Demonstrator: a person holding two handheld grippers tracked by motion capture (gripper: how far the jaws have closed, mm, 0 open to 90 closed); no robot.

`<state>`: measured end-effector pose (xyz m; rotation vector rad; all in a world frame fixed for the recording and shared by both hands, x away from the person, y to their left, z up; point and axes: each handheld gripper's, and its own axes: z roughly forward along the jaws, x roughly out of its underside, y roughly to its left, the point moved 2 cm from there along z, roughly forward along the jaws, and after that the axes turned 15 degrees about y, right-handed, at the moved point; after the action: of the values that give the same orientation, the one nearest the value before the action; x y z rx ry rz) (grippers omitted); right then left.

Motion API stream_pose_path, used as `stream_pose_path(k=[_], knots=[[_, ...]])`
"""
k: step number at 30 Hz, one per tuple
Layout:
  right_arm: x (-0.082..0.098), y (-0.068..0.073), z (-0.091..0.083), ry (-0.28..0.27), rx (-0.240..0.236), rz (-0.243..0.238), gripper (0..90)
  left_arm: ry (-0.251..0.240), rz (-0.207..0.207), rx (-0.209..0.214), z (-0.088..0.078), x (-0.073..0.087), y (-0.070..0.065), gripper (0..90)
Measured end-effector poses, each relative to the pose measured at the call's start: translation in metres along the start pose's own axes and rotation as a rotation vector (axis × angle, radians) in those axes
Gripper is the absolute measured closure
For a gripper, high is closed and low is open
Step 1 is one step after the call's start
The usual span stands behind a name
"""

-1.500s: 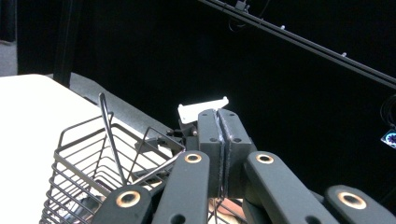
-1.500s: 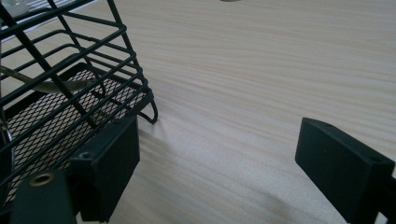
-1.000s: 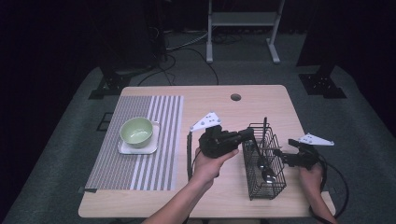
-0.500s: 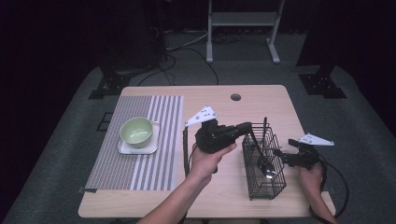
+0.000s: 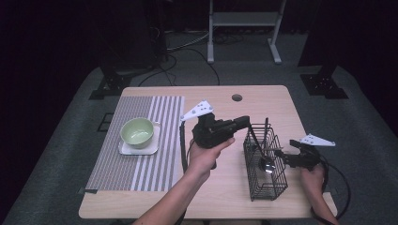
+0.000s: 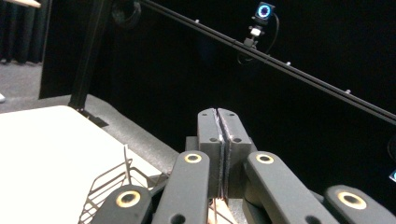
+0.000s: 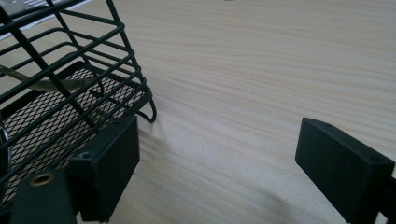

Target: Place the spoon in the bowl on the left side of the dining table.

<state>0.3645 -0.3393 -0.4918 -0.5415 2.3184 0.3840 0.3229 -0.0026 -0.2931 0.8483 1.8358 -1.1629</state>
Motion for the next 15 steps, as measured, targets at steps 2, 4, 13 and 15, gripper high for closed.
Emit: stream_pose_path(k=[2, 4, 13, 15], knots=[[0.000, 0.000, 0.000, 0.000, 0.000, 0.000, 12.8, -0.010, -0.010, -0.005, -0.002, -0.001, 0.003, 89.4], [0.000, 0.000, 0.000, 0.000, 0.000, 0.000, 12.8, -0.020, -0.020, -0.013, -0.004, -0.003, 0.006, 89.4], [0.000, 0.000, 0.000, 0.004, 0.002, -0.002, 12.8, -0.050, -0.046, -0.037, -0.014, -0.007, 0.015, 89.4], [0.000, 0.000, 0.000, 0.004, 0.002, -0.001, 12.8, -0.059, -0.049, -0.038, -0.017, -0.009, 0.016, 89.4]])
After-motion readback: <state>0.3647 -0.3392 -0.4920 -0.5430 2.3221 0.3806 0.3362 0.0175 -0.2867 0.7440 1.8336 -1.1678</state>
